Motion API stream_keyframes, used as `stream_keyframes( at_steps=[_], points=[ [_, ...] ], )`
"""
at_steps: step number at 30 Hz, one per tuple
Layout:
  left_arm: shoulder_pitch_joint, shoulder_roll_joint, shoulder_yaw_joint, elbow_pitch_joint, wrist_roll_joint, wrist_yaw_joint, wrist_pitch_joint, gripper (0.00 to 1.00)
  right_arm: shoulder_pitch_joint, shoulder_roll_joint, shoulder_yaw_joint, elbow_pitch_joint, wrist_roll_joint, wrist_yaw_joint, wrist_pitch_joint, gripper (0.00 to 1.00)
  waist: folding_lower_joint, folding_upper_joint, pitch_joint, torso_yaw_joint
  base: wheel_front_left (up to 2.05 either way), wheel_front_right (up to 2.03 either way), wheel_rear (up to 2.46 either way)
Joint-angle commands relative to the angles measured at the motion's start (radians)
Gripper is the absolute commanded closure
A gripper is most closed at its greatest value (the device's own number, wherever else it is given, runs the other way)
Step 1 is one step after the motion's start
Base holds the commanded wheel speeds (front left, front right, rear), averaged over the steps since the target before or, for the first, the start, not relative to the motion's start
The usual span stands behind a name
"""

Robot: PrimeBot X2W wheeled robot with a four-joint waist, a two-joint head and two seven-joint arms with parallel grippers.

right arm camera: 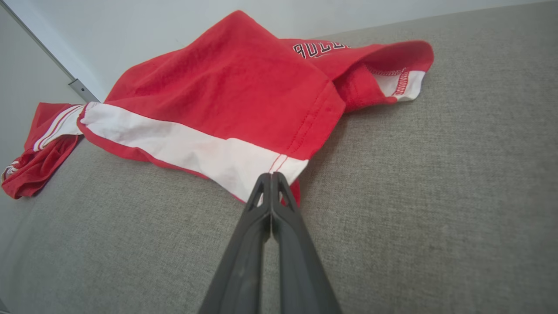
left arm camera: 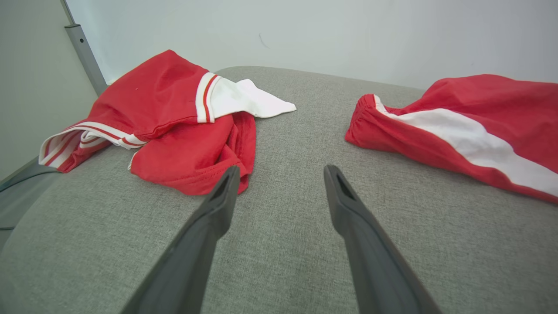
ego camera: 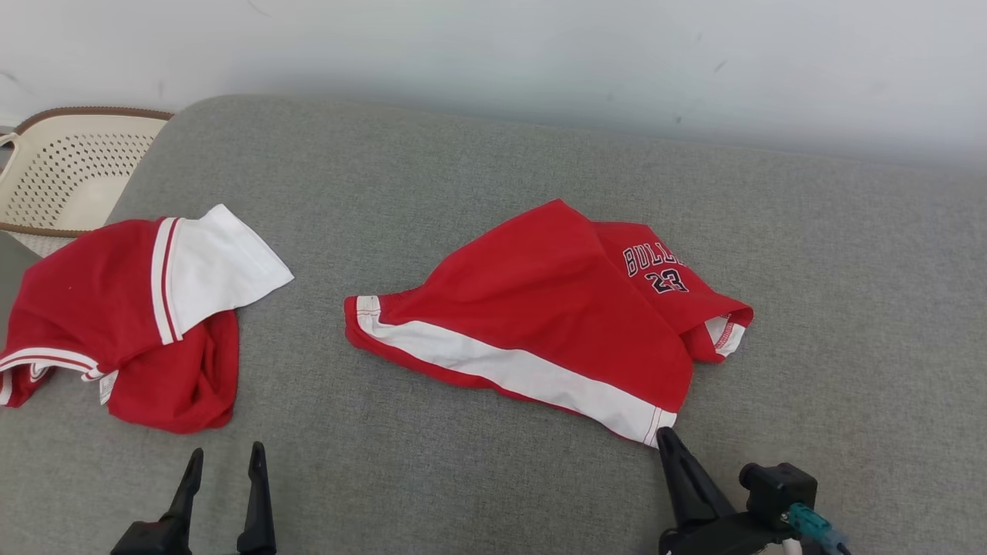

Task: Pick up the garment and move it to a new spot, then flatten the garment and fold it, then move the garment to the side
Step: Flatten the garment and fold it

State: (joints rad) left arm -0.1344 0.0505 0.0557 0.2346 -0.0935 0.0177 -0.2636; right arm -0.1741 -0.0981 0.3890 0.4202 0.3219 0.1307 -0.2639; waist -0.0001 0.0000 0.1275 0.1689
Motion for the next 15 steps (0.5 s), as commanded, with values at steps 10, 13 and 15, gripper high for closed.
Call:
stream_keyframes(
  at_steps=[10,13,15],
  points=[
    [-0.013,0.0,-0.05,0.001,-0.029,-0.001,-0.002,0.0,-0.003,-0.015,-0.022,-0.002,0.004,0.0,-0.001,0.15,0.0001,0.0,0.004,-0.032,0.0,0.0,0.0],
    [-0.024,0.001,-0.065,0.002,-0.035,0.004,-0.002,0.0,-0.009,-0.018,0.003,0.0,0.015,0.0,-0.001,0.0,0.0001,0.0,0.008,-0.032,0.0,0.0,0.0],
    [-0.031,0.0,-0.078,0.001,-0.037,0.006,-0.002,0.0,-0.016,-0.018,0.01,0.002,0.02,0.0,-0.001,0.0,0.0001,0.0,0.012,-0.027,0.0,0.0,0.0]
  ],
)
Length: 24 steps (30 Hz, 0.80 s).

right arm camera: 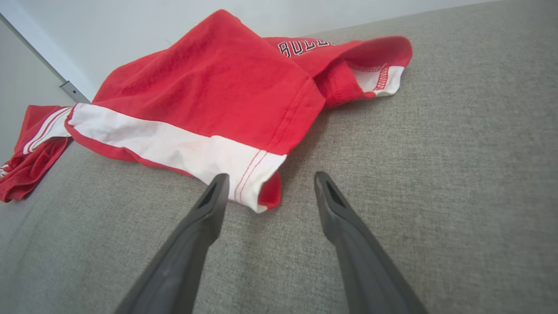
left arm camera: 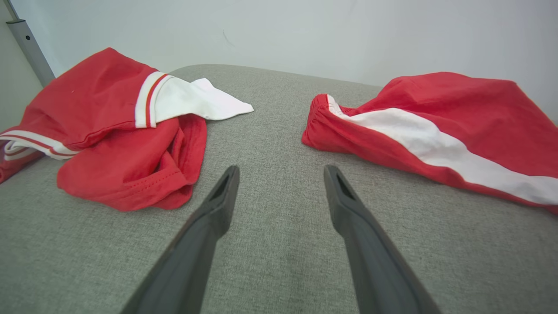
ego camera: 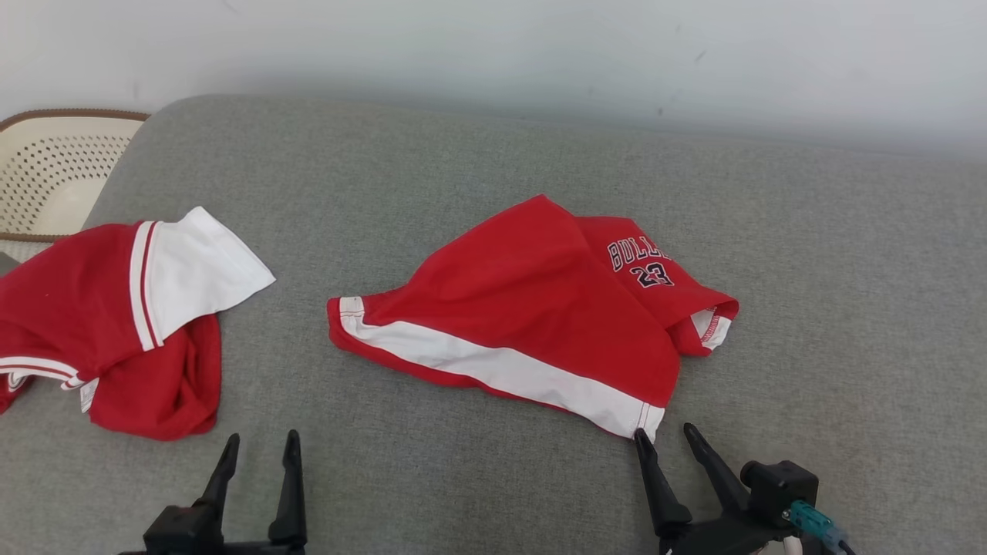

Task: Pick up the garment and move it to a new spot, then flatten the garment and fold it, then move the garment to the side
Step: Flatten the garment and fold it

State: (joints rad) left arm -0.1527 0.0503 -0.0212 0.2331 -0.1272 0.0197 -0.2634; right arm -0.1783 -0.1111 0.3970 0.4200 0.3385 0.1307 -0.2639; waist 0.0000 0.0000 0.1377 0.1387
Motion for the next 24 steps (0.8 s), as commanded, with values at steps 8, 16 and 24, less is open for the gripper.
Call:
stream_keyframes(
  at_steps=[8,16,24],
  points=[
    [0.007,0.001,-0.002,0.008,-0.005,0.003,-0.002,0.0,-0.038,0.002,0.02,0.032,0.014,0.0,-0.001,0.02,0.0,0.0,0.012,0.045,0.0,0.0,0.0],
    [0.014,0.0,0.013,0.001,-0.012,-0.001,-0.002,0.0,-0.037,-0.007,-0.012,0.022,0.01,0.0,-0.001,1.0,0.0,0.0,0.017,0.051,0.0,0.0,0.0],
    [0.009,0.001,-0.01,0.014,-0.025,-0.015,-0.002,0.0,-0.001,-0.044,-0.021,0.014,0.023,0.0,-0.001,1.0,0.0,0.0,-0.012,-0.013,0.0,0.0,0.0]
  ],
)
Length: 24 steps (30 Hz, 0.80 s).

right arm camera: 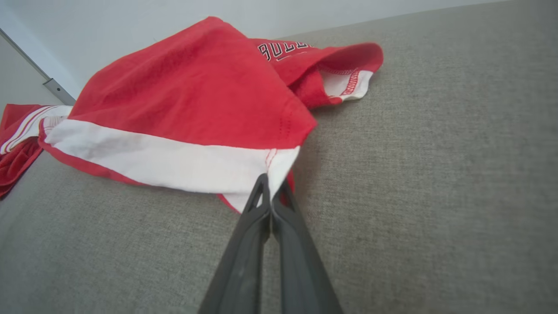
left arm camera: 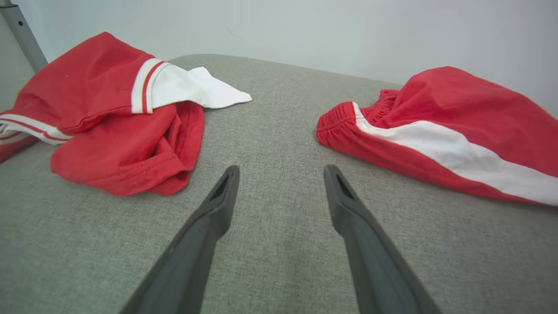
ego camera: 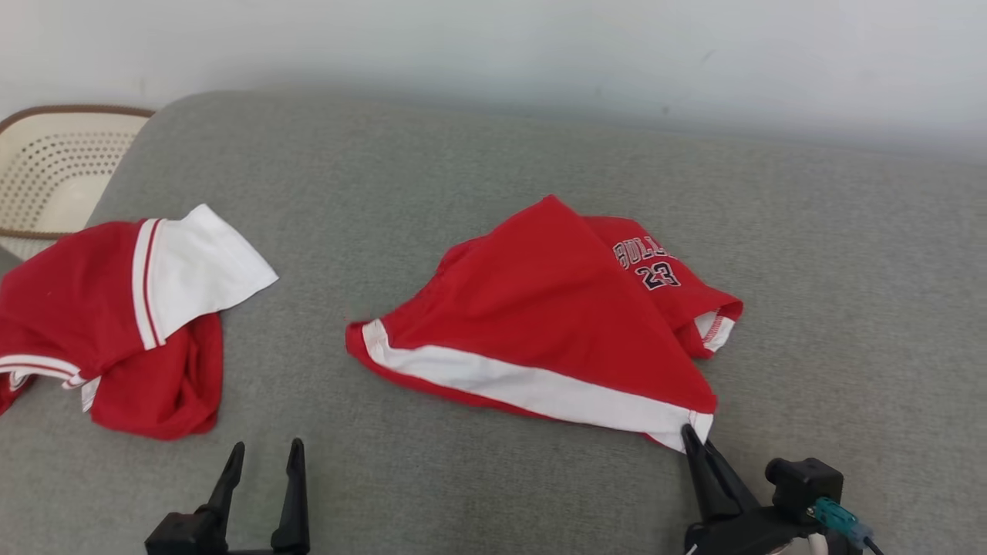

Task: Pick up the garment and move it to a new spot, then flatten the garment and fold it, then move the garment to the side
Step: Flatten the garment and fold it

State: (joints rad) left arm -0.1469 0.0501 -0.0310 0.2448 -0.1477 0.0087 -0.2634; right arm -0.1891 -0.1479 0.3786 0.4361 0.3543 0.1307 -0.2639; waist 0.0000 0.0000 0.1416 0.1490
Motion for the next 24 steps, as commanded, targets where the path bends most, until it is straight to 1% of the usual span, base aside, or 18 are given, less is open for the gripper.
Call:
stream_keyframes(
  at_steps=[1,8,12,13,14,15,18,24],
  points=[
    [0.003,0.001,-0.003,0.006,-0.004,-0.004,-0.002,0.0,0.015,-0.01,-0.002,0.001,0.01,0.0,-0.001,1.0,0.0,0.0,-0.022,-0.034,0.0,0.0,0.0],
    [0.0,0.001,-0.042,0.023,-0.014,-0.011,-0.002,0.0,0.043,-0.036,-0.006,0.003,0.014,0.0,-0.001,1.0,0.0,0.0,-0.05,-0.092,0.0,0.0,0.0],
    [0.005,0.001,-0.065,0.033,-0.018,-0.02,-0.002,0.0,0.041,-0.045,-0.002,0.009,0.003,0.0,-0.001,1.0,0.0,0.0,-0.062,-0.109,0.0,0.0,0.0],
    [0.009,0.001,-0.068,0.033,-0.017,-0.021,-0.002,0.0,0.044,-0.039,-0.004,0.014,0.009,0.0,-0.001,0.97,0.0,0.0,-0.068,-0.116,0.0,0.0,0.0],
    [0.012,0.001,-0.074,0.034,-0.018,-0.023,-0.002,0.0,0.046,-0.037,-0.007,0.022,0.011,0.0,-0.001,0.2,0.0,0.0,-0.071,-0.121,0.0,0.0,0.0],
    [0.016,0.001,-0.079,0.036,-0.022,-0.024,-0.002,0.0,0.044,-0.033,-0.004,0.022,0.008,0.0,-0.001,0.0,0.0,0.0,-0.075,-0.126,0.0,0.0,0.0],
    [0.022,0.001,-0.088,0.047,-0.019,-0.03,-0.002,0.0,0.05,-0.022,-0.005,0.017,0.011,0.0,-0.001,0.0,0.0,0.0,-0.089,-0.138,0.0,0.0,0.0],
    [0.028,0.001,-0.096,0.06,-0.03,-0.057,-0.002,0.0,0.072,-0.013,0.001,0.01,0.004,0.0,-0.001,0.0,0.0,0.0,-0.119,-0.163,0.0,0.0,0.0]
  ],
)
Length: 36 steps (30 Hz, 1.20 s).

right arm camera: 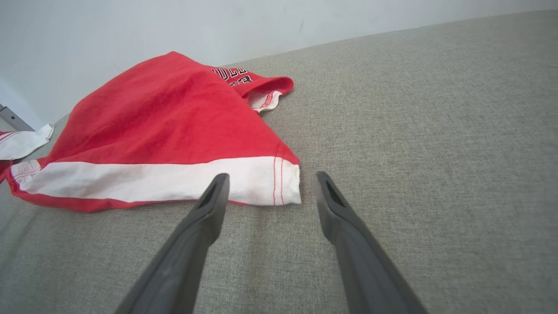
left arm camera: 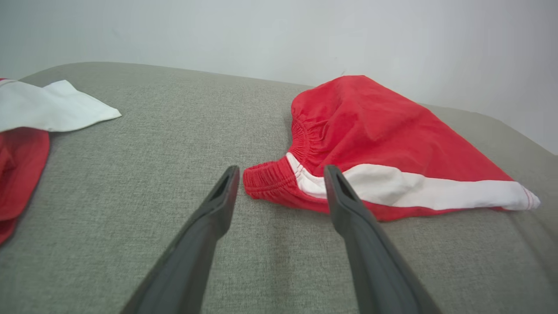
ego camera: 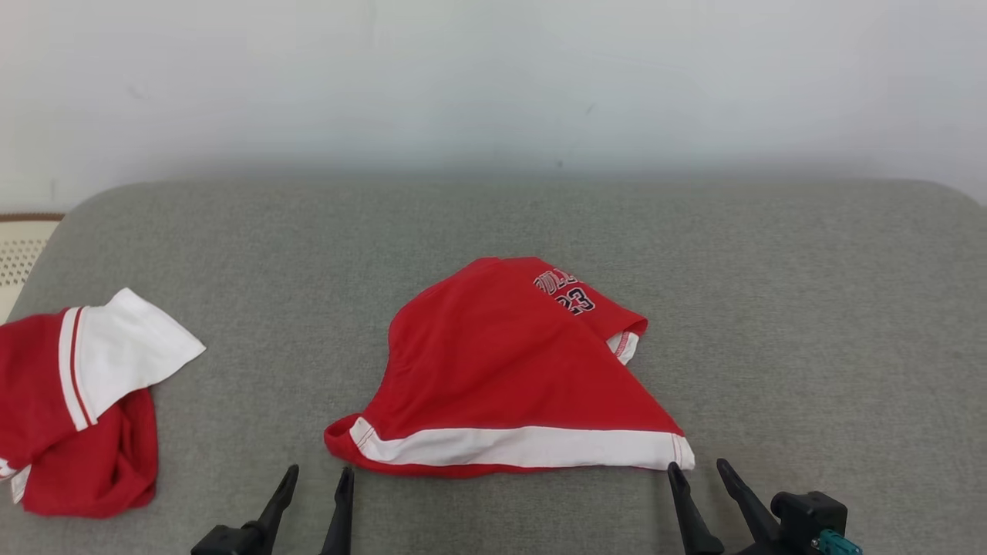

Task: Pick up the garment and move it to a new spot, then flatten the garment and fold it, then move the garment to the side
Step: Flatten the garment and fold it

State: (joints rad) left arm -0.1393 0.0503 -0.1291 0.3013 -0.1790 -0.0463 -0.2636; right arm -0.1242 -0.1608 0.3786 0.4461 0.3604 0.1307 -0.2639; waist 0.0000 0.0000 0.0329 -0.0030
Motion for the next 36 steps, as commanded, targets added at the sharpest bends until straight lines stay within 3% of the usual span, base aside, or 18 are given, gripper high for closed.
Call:
stream_keyframes(
  at_steps=[1,15,29,36],
  points=[
    [0.02,0.001,0.002,0.006,-0.003,-0.004,-0.002,0.0,0.011,0.0,0.0,-0.002,-0.004,0.0,-0.001,0.0,0.0,0.0,-0.014,-0.016,0.0,0.0,0.0],
    [-0.056,0.001,-0.008,0.081,-0.011,-0.058,-0.002,0.0,0.03,0.008,-0.014,-0.019,-0.02,0.0,-0.001,0.0,0.0,0.0,-0.018,-0.064,0.0,0.0,0.0],
    [-0.288,0.056,-0.033,0.389,-0.041,-0.082,0.0,0.0,0.003,0.016,-0.001,-0.013,-0.023,0.0,-0.001,0.0,0.0,0.0,0.029,-0.078,0.0,0.0,0.0],
    [-0.349,0.063,-0.123,0.479,-0.113,-0.084,-0.001,0.0,-0.004,0.016,-0.002,-0.012,-0.022,0.0,-0.001,0.0,0.0,0.0,0.043,-0.078,0.0,0.0,0.0]
  ],
)
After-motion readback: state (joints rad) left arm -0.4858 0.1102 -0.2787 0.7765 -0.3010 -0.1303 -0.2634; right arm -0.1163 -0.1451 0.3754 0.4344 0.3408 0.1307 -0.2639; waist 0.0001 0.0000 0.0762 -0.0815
